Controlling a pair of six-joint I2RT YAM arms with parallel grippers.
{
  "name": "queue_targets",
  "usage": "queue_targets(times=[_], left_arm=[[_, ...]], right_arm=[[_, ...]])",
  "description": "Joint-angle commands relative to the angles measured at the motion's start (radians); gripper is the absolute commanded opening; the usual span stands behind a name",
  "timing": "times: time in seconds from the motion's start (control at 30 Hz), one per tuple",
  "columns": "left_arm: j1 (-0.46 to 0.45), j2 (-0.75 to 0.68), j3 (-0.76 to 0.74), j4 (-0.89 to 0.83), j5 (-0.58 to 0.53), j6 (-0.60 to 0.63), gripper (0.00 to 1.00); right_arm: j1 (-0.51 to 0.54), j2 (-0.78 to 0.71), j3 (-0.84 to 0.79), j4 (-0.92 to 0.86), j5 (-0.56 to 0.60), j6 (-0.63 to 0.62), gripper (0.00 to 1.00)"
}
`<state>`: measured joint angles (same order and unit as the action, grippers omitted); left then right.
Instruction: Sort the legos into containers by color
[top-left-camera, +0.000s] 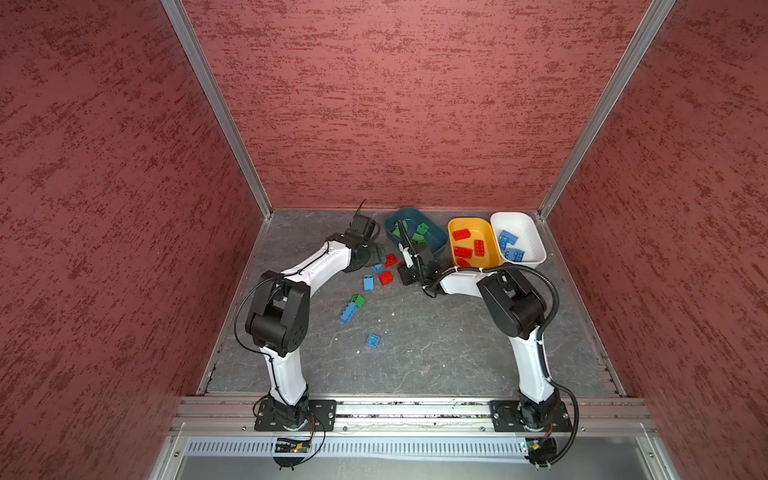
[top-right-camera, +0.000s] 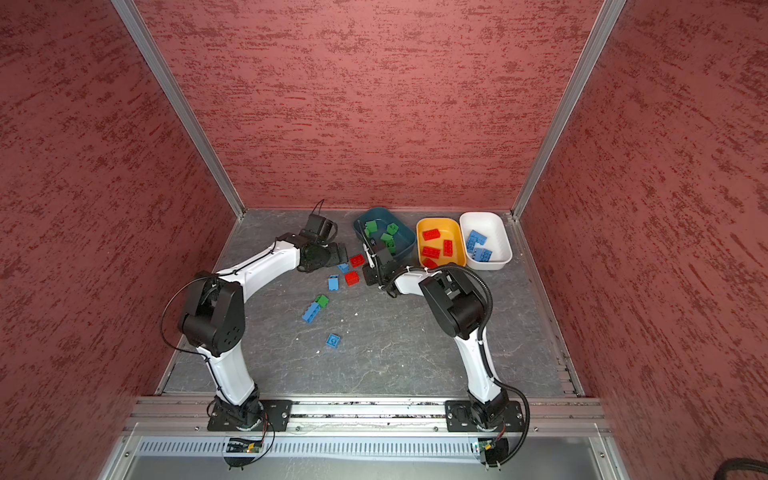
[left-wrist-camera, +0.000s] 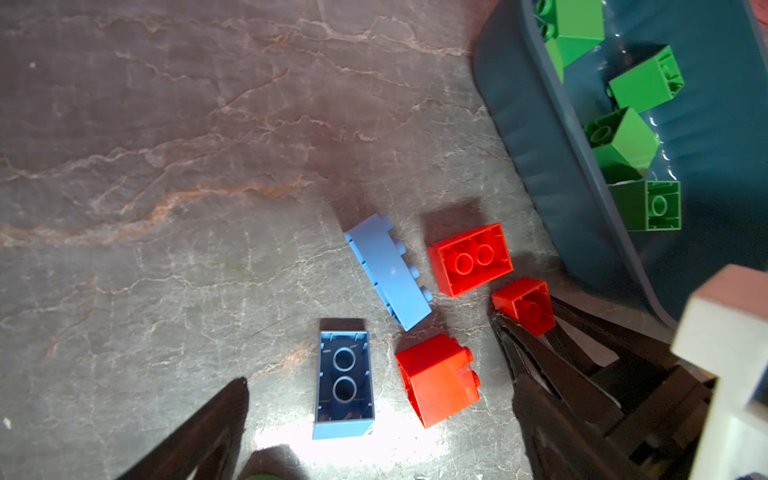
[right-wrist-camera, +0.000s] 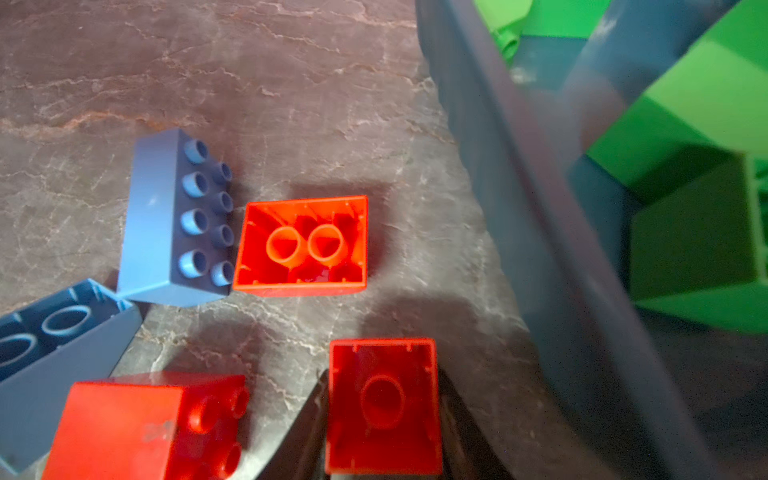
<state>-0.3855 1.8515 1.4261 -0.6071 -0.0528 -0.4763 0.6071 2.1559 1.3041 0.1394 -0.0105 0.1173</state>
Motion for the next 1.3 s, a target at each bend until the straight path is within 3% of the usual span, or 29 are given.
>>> queue_targets(times=[0.0,0.2,0.47,0.67,0.93,1.03,1.13,1.27], left_arm=[[0.002,0.029,0.031,0.033,0.027,0.130,1.00],[-0.023,0.103,0.101,0.016,0.035,0.433,0.98],[-0.030,0.256,0.262,-0.085,0.071,0.657,0.87],[-0.046,0.356,0.376,-0.153,0.094,0.741,0.77],[-0.059,0.448,0.469,-0.177,0.078,0.746,0.68],[-0.062,0.462,0.479,-0.179,0.093,0.742,0.57],[-0.065,0.468,0.475,-0.185,0.098,0.736,0.47],[-0.065,0.457,0.445,-0.173,0.092,0.723,0.38]], right_arm=[[0.000,-0.049,-0.065,0.003,-0.035,-0.050,0.32],[-0.001,-0.237,-0.245,0.044,-0.095,-0.102,0.31],[-0.102,-0.517,-0.470,0.054,-0.105,-0.022,0.30],[-0.255,-0.624,-0.514,0.062,-0.089,0.050,0.30],[-0.434,-0.546,-0.403,0.020,-0.072,0.240,0.31],[-0.467,-0.472,-0.315,-0.052,-0.072,0.283,0.37],[-0.468,-0.424,-0.239,-0.128,-0.059,0.297,0.55],[-0.468,-0.428,-0.223,-0.155,-0.090,0.288,0.68]])
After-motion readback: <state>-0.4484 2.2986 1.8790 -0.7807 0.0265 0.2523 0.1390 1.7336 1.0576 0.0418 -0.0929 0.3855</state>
